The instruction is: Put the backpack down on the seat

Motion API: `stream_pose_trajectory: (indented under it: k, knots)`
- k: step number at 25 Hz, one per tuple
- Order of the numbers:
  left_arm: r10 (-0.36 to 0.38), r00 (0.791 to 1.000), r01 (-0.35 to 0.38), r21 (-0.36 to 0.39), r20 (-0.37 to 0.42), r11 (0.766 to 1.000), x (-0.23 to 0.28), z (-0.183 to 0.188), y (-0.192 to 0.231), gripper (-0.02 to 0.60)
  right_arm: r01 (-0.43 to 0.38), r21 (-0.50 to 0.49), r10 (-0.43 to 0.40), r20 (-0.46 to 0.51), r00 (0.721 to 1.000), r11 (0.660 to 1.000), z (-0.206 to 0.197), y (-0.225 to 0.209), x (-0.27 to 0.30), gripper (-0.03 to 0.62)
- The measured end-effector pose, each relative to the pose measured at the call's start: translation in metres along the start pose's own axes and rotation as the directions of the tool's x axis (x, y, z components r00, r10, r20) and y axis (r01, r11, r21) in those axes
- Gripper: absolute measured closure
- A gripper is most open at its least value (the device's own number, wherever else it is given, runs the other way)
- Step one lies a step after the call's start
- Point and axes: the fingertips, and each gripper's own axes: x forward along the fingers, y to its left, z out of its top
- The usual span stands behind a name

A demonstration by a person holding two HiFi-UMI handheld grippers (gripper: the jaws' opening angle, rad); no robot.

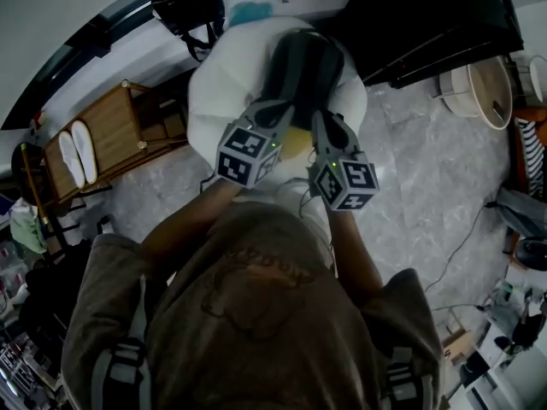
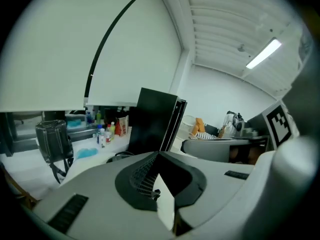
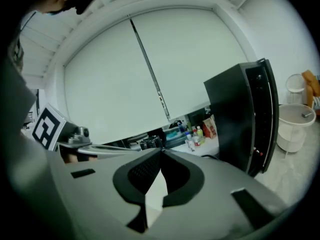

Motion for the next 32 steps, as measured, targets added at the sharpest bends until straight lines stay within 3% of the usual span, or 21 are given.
stream_pose_trajectory:
  k: [7, 15, 23, 32]
  knots:
    - [-0.153, 0.982, 0.146, 0.072, 0.111, 0.987, -0.055, 0.043, -0.028, 0.583, -0.188, -0.1, 0.198, 0.102, 0.975, 0.977, 0.041, 0.044, -0.049, 0.594]
    - [-0.276, 0.944, 0.255, 0.13, 0.183, 0.958, -0.093, 0.063, -0.055, 0.583, -0.286, -0.168, 0.314, 0.174, 0.933, 0.943, 0.067, 0.084, -0.081, 0.594]
    - [-0.267, 0.927, 0.241, 0.127, 0.262, 0.962, -0.096, 0.08, -0.058, 0.583, -0.284, -0.203, 0.324, 0.207, 0.923, 0.937, 0.079, 0.091, -0.081, 0.595]
    - [-0.235, 0.939, 0.206, 0.135, 0.253, 0.969, -0.088, 0.078, -0.05, 0.583, -0.263, -0.198, 0.302, 0.2, 0.932, 0.944, 0.078, 0.08, -0.074, 0.595]
